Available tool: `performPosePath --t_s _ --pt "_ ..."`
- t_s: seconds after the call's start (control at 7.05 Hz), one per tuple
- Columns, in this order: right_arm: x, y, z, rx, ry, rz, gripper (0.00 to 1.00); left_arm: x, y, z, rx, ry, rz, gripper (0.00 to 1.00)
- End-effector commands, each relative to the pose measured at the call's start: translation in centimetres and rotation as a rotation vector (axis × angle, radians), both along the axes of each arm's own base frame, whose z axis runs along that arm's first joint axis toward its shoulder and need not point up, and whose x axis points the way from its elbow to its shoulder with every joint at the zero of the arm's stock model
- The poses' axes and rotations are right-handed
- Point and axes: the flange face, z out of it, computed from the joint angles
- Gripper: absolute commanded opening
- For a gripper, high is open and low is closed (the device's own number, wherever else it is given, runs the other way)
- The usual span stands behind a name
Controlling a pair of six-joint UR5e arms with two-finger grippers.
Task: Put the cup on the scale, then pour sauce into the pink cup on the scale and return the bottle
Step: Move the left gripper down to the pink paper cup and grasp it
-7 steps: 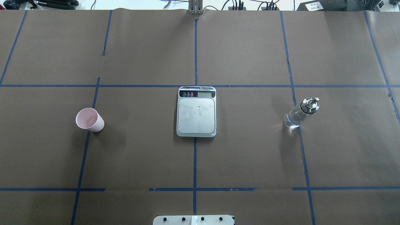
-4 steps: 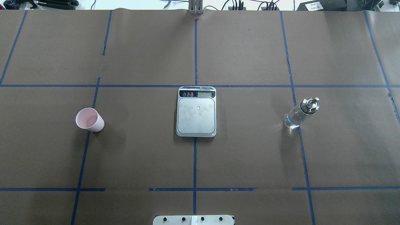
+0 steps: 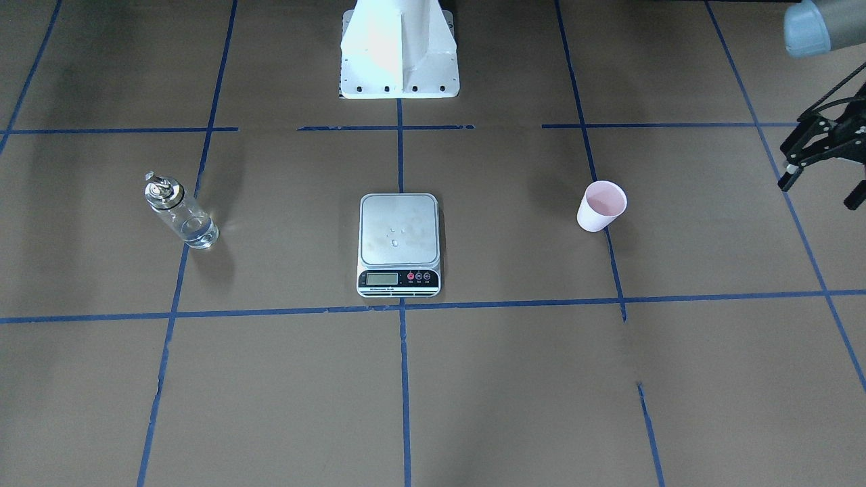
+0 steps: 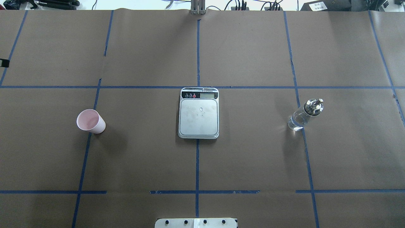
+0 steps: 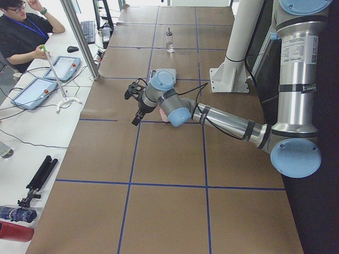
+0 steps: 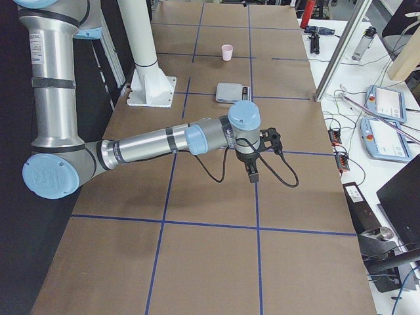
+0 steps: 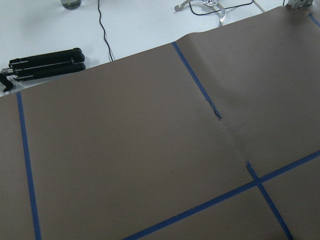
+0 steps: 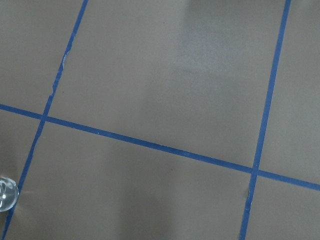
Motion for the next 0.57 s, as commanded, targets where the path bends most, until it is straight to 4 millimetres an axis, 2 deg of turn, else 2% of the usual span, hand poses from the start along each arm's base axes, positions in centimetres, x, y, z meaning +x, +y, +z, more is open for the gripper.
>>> performPosePath --t_s 0.0,0.14,0.28,0.43 --pt "0.0 0.3 0.5 -0.010 0.000 0.000 1.00 5.5 2.1 -1.8 -0.195 0.025 -0.042 0.79" --pt "0.0 0.4 0.5 -0.011 0.000 0.000 1.00 7.7 2.7 -1.2 -0.259 0.037 -0.045 0.60" --pt "0.0 0.6 0.8 -0.016 0.000 0.000 1.00 10.1 3.6 -1.3 -0.296 0.045 -0.042 0.50" --pt "0.0 0.6 0.9 -0.019 0.000 0.000 1.00 13.4 5.1 -1.0 -0.318 0.036 0.008 0.50"
